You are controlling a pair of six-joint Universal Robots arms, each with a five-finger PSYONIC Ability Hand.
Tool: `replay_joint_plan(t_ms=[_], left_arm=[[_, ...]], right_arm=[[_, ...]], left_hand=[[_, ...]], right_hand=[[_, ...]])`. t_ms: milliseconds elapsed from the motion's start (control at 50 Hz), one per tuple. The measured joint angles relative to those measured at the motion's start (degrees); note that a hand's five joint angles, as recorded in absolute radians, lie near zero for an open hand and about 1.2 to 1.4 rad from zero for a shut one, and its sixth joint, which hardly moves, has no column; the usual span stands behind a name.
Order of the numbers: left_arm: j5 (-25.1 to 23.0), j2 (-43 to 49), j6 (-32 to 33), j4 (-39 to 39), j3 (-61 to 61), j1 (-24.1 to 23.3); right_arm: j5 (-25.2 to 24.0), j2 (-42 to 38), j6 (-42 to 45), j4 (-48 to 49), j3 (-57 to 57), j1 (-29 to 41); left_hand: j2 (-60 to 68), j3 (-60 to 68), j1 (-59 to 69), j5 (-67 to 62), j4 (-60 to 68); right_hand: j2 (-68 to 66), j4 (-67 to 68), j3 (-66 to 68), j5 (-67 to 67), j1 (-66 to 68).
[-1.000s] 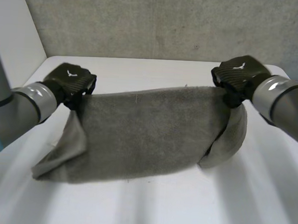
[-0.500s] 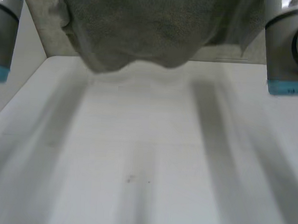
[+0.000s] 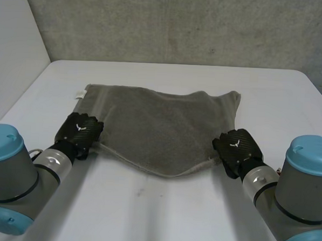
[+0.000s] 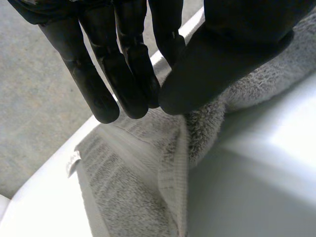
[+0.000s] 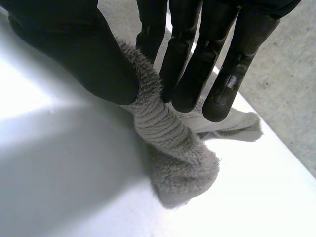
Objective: Fold the towel.
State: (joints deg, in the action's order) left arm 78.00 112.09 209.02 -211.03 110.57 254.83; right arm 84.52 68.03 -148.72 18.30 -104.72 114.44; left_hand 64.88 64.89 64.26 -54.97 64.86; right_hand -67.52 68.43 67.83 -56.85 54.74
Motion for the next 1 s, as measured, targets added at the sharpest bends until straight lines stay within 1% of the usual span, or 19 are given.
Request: replay_joint_plan(t_ms=[80, 100, 120, 140, 160, 180, 220, 300, 460, 520, 560, 620, 660, 680, 740, 1000], left_arm=[[-0.3, 0.1, 0.0, 0.0, -0.4, 0.5], [-0.3, 0.1, 0.0, 0.0, -0.4, 0.5], [-0.3, -0.1, -0.1, 0.1, -0.6, 1.0], [-0.3, -0.3, -0.1, 0.1, -0.7, 1.3], [-0.4, -0.4, -0.1, 0.1, -0.8, 1.7], [-0.5, -0.5, -0.2, 0.1, -0.8, 1.9], [-0.7, -0.5, -0.2, 0.2, -0.9, 2.4], [-1.6, -0.3, -0.3, 0.2, -0.9, 3.5], [-6.4, -0.1, -0.7, 1.5, -1.0, 8.5], [-7.4, -0.3, -0.8, 2.6, -1.0, 9.9], [-8.7, -0.6, -1.0, 5.7, -1.1, 12.1], [-9.3, -1.0, -1.1, 9.4, -1.3, 13.2], [-9.4, -1.2, -1.0, 11.3, -1.4, 13.4], [-9.4, -1.4, -0.9, 12.6, -1.4, 13.5], [-9.2, -1.8, -0.7, 14.2, -1.4, 13.6], [-8.6, -1.2, 1.4, 14.7, -1.2, 13.3]], right_arm=[[-0.1, 1.0, -0.5, 0.1, -0.6, -0.1], [-0.1, 1.0, -0.5, 0.1, -0.6, -0.1], [-0.2, 1.8, -0.8, 0.3, -0.6, -0.3], [-0.2, 2.1, -1.0, 0.3, -0.7, -0.4], [-0.3, 2.6, -1.3, 0.4, -0.7, -0.9], [-0.3, 2.7, -1.4, 0.4, -0.7, -1.1], [-0.3, 3.0, -1.7, 0.5, -0.8, -1.8], [-0.4, 3.3, -2.1, 0.6, -0.9, -3.2], [-0.4, 2.9, -3.1, 0.9, -0.8, -6.0], [-0.4, 2.8, -3.7, 0.9, -0.7, -6.4], [-0.5, 2.5, -4.7, 0.9, -0.6, -6.8], [-0.5, 2.1, -5.7, 1.0, -0.6, -7.0], [-0.5, 1.9, -5.9, 1.0, -0.6, -6.9], [-0.6, 1.8, -5.9, 1.0, -0.6, -6.9], [-0.5, 1.6, -6.0, 1.0, -0.7, -6.8], [-0.6, 1.3, -6.0, 0.9, -0.8, -6.4]], left_hand=[[-15.7, -15.7, -16.5, 15.9, -15.7], [-15.7, -15.7, -16.5, 15.9, -15.7], [-25.8, -25.7, -25.4, 25.7, -25.5], [-27.2, -26.8, -26.4, 27.0, -26.8], [-32.9, -32.9, -32.3, 32.5, -32.9], [-32.9, -32.9, -32.3, 32.5, -32.9], [-37.8, -37.4, -36.8, 37.7, -37.6], [-41.6, -41.6, -40.7, 41.8, -41.7], [-42.3, -42.3, -41.2, 42.5, -42.4], [-42.1, -42.1, -41.2, 42.2, -42.2], [-42.1, -42.1, -41.2, 42.2, -42.2], [-39.5, -39.4, -39.1, 39.5, -39.4], [-36.8, -36.9, -36.1, 36.9, -36.8], [-33.2, -33.3, -32.4, 33.3, -33.2], [-30.8, -30.9, -30.0, 30.9, -30.7], [-29.9, -29.9, -29.2, 30.0, -29.9]], right_hand=[[0.0, 0.0, 0.0, 0.0, 0.0], [0.0, 0.0, 0.0, 0.0, 0.0], [0.0, 0.0, 0.0, 0.0, 0.0], [0.0, 0.0, 0.0, 0.0, 0.0], [0.0, 0.0, 0.0, 0.0, 0.0], [0.0, 0.0, 0.0, 0.0, 0.0], [0.0, 0.0, 0.0, 0.0, 0.0], [0.0, 0.0, 0.0, 0.0, 0.0], [0.0, 0.0, 0.0, 0.0, 0.0], [0.0, 0.0, 0.0, 0.0, 0.0], [0.0, 0.0, 0.0, 0.0, 0.0], [0.0, 0.0, 0.0, 0.0, 0.0], [0.0, 0.0, 0.0, 0.0, 0.0], [0.0, 0.0, 0.0, 0.0, 0.0], [0.0, 0.0, 0.0, 0.0, 0.0], [0.0, 0.0, 0.0, -0.1, 0.0]])
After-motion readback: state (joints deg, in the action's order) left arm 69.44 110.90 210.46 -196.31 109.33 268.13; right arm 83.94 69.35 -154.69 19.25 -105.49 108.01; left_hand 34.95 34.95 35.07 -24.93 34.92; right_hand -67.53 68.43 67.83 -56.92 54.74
